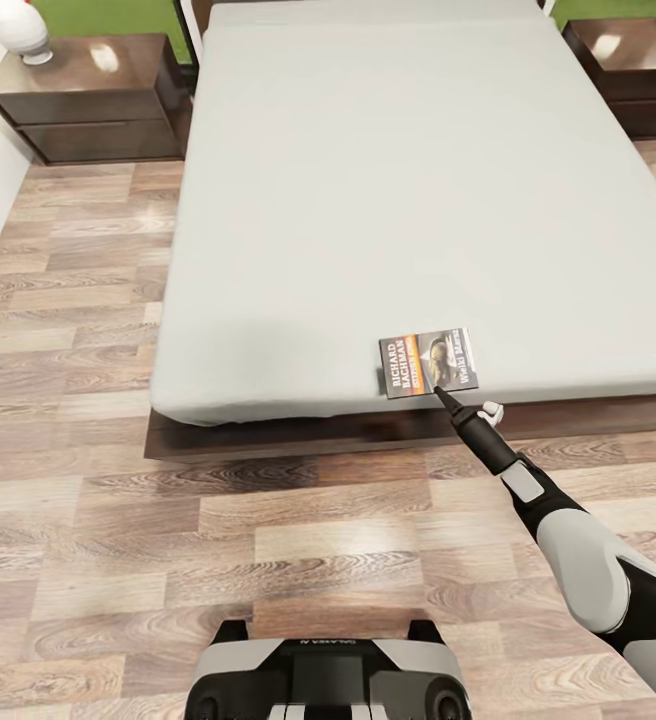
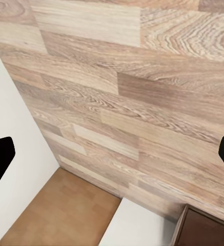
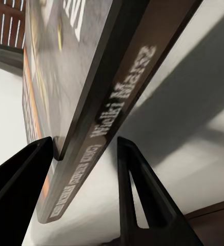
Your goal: In the bedroom, move the book from the bed onto either nightstand, and place the two sandals side by side next to the bed.
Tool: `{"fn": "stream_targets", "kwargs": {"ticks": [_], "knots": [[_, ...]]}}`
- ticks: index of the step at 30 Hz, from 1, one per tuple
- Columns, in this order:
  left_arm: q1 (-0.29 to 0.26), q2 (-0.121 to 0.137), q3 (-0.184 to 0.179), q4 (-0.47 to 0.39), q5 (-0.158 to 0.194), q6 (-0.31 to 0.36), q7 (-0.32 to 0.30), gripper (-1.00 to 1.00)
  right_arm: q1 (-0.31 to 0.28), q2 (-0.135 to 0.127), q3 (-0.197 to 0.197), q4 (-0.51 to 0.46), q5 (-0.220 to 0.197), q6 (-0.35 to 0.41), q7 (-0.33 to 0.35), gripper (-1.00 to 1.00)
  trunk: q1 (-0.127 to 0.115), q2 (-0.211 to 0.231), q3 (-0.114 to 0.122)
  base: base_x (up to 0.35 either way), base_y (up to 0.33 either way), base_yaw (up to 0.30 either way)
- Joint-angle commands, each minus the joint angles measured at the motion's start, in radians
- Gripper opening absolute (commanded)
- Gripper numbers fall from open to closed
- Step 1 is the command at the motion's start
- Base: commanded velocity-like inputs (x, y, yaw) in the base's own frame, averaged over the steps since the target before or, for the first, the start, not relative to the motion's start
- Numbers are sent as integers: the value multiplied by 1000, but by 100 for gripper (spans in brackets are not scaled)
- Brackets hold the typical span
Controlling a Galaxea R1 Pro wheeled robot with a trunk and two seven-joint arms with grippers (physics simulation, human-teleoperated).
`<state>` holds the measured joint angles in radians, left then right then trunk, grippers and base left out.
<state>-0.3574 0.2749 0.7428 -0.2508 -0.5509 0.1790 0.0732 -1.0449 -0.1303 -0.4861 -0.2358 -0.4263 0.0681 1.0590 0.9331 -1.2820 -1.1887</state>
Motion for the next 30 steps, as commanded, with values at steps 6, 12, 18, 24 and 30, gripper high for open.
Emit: {"fn": "stream_targets", "kwargs": {"ticks": [6,12,18,24,30], "knots": [[0,0,3,-1,-4,4,1,100,-1,-1,1,1,-8,7,2,-100,-23,42,19,0,0,0],[0,0,3,-1,-4,4,0,100,-1,-1,1,1,-10,7,2,-100,-46,84,37,0,0,0],[0,0,3,-1,-4,4,0,100,-1,1,1,1,-11,8,2,-100,-69,126,56,0,0,0],[-1,0,3,-1,-4,3,0,100,0,0,2,1,-10,10,2,-100,-92,168,75,0,0,0],[0,0,3,-1,-4,1,0,100,0,-2,1,0,-10,10,-6,-100,-115,210,94,0,0,0]]}}
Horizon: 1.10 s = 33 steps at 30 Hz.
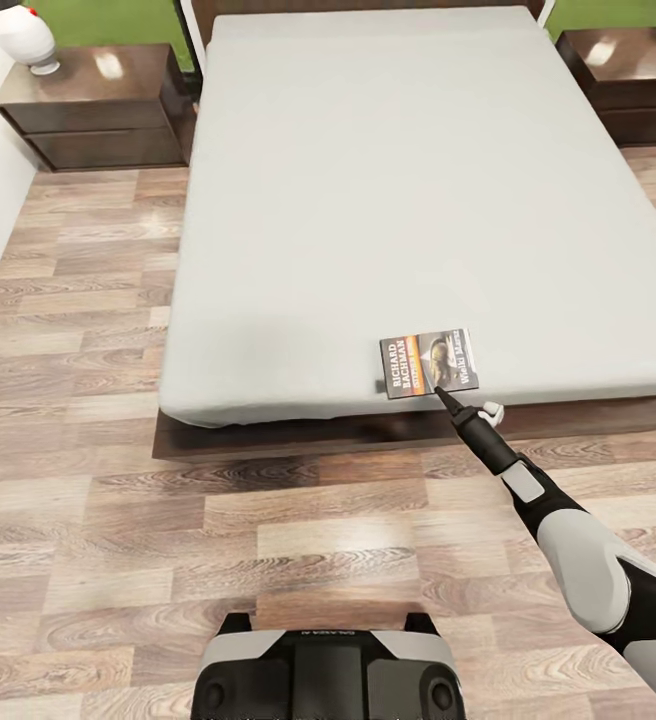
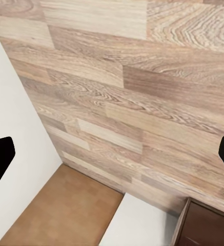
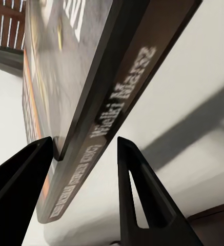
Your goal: In the bedroom, move the book from the bed onto either nightstand, and place the two sandals side by side next to the bed.
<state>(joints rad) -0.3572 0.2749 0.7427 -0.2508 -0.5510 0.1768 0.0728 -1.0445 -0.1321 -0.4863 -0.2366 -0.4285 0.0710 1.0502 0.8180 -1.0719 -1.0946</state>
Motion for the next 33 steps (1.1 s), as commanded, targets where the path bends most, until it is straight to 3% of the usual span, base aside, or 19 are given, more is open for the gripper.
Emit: {"fn": "stream_targets", "kwargs": {"ticks": [1,14,25,33], "knots": [[0,0,3,-1,-3,3,1,100,0,-1,2,1,-8,8,3,-100,-4,7,3,0,0,0],[-1,0,3,-1,-3,3,1,100,4,-3,3,-7,-8,10,16,-100,-54,98,44,0,0,0],[-1,0,3,-1,-4,4,1,100,7,-3,27,-10,-8,11,94,-100,-96,175,78,0,0,0],[-1,0,3,-1,-4,4,1,100,8,-4,29,-15,-7,96,112,-100,-127,231,103,0,0,0]]}}
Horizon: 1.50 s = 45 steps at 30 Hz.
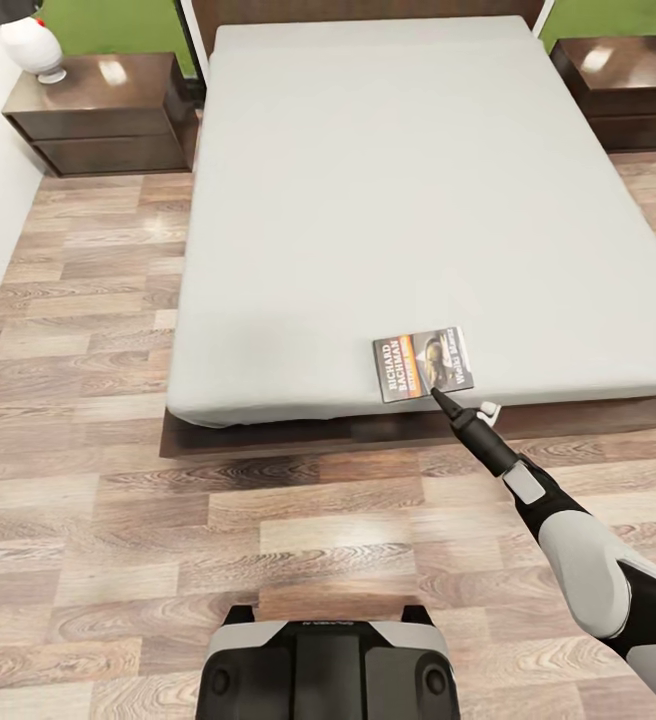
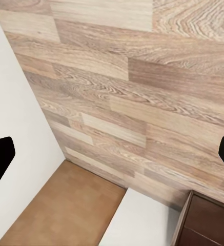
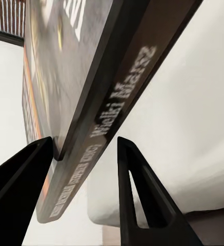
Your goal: In the bedroom, move the book from the bed onto either nightstand, and place the two sandals side by side next to the bed.
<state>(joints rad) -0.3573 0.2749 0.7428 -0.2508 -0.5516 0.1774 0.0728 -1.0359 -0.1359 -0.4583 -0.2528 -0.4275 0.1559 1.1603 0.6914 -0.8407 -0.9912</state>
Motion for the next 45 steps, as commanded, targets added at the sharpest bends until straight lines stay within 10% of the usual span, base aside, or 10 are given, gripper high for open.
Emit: {"fn": "stream_targets", "kwargs": {"ticks": [1,45], "knots": [[0,0,3,-1,-4,4,1,100,0,0,1,0,-8,18,8,-100,-4,7,3,0,0,0],[-1,0,3,-1,-4,3,2,100,91,-54,-13,2,-28,56,97,-100,-172,315,141,0,0,0]]}}
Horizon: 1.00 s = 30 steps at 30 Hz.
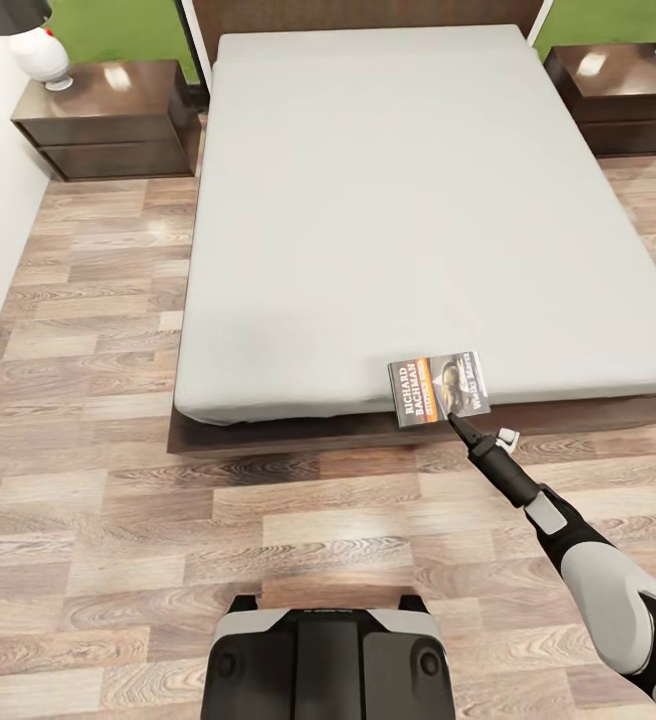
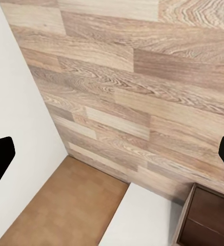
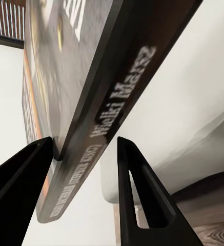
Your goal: In the bedroom, move the book from the bed onto either nightstand, and place the two sandals side by side next to the bed.
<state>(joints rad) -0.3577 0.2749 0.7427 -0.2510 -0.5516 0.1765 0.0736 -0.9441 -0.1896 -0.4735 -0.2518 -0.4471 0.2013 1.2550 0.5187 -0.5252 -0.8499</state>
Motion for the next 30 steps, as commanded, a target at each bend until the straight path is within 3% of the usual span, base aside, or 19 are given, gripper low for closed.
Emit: {"fn": "stream_targets", "kwargs": {"ticks": [1,18,30], "knots": [[-1,0,3,-1,-4,3,1,100,0,0,2,1,-9,10,2,-100,-3,6,3,0,0,0],[-1,0,3,-1,-4,4,0,100,0,6,2,2,-8,11,-4,-100,-69,125,56,0,0,0],[-1,0,3,-1,-4,5,0,100,1,9,3,2,-7,11,-8,-100,-69,125,56,0,0,0]]}}
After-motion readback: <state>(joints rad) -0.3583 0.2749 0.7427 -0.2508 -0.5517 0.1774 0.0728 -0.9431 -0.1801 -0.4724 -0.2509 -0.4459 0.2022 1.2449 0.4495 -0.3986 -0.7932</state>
